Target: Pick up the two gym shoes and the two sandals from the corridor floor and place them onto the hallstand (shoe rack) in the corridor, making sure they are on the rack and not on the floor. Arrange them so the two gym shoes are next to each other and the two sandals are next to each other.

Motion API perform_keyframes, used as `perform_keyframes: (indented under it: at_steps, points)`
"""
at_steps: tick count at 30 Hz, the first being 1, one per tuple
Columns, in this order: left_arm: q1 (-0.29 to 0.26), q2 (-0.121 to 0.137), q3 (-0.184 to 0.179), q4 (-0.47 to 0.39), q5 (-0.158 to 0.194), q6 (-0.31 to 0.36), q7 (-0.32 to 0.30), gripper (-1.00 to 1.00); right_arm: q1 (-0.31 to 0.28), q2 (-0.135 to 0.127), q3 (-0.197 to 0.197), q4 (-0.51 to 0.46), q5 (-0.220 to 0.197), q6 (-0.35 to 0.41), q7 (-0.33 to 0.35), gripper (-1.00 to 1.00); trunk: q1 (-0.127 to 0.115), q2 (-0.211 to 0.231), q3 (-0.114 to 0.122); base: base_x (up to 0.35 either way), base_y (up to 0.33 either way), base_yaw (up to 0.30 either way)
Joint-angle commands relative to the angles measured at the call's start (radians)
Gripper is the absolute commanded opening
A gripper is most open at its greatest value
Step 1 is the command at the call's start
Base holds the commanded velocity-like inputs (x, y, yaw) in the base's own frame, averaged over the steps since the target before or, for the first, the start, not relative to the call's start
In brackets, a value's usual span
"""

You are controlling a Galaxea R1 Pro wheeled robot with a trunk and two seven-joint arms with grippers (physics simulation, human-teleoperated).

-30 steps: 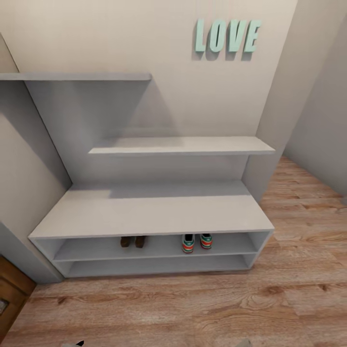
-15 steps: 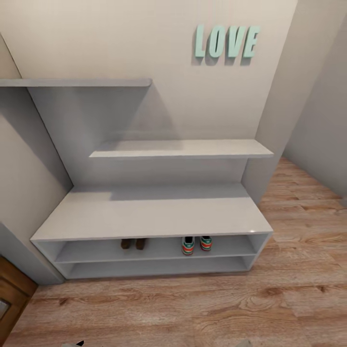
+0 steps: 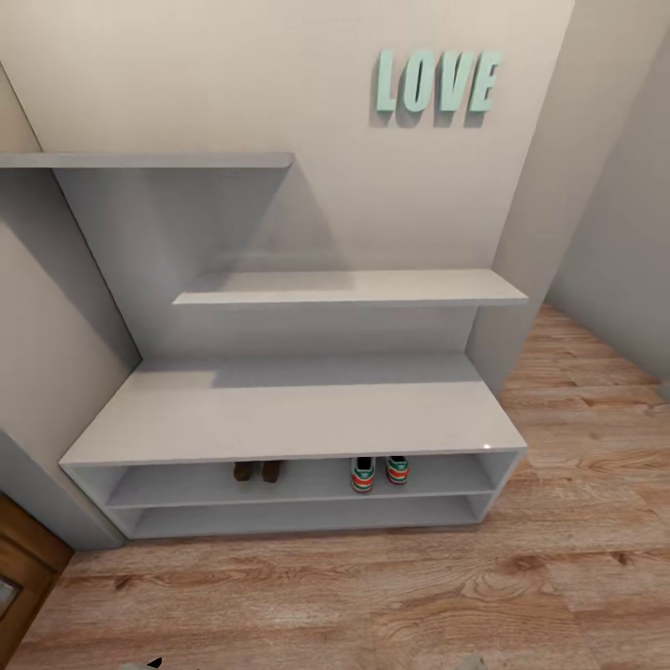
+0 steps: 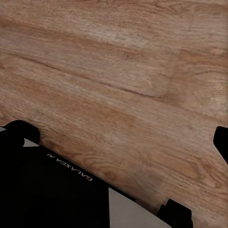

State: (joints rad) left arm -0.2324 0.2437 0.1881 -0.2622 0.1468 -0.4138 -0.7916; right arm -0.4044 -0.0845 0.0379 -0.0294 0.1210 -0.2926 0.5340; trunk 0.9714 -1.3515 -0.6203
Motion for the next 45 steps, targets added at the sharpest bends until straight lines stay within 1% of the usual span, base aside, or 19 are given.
perform_keyframes:
  at_steps: [1,26,45]
  points:
    - [-0.001,0.000,0.001,0.001,0.005,0.000,-0.006,1.00,-0.001,0.000,0.003,0.000,0.008,-0.007,-0.002,1.00,0.000,0.000,-0.001,0.000,0.000,0.000]
    - [-0.001,0.000,0.002,0.000,0.005,0.000,-0.005,1.00,-0.001,0.000,0.003,0.001,0.009,-0.006,-0.002,1.00,0.000,0.000,-0.001,0.000,0.000,0.000]
    - [-0.001,-0.002,0.001,0.000,-0.004,0.000,-0.005,1.00,-0.001,0.000,0.003,0.002,0.009,-0.006,-0.002,1.00,0.000,0.000,-0.001,0.000,0.000,0.000]
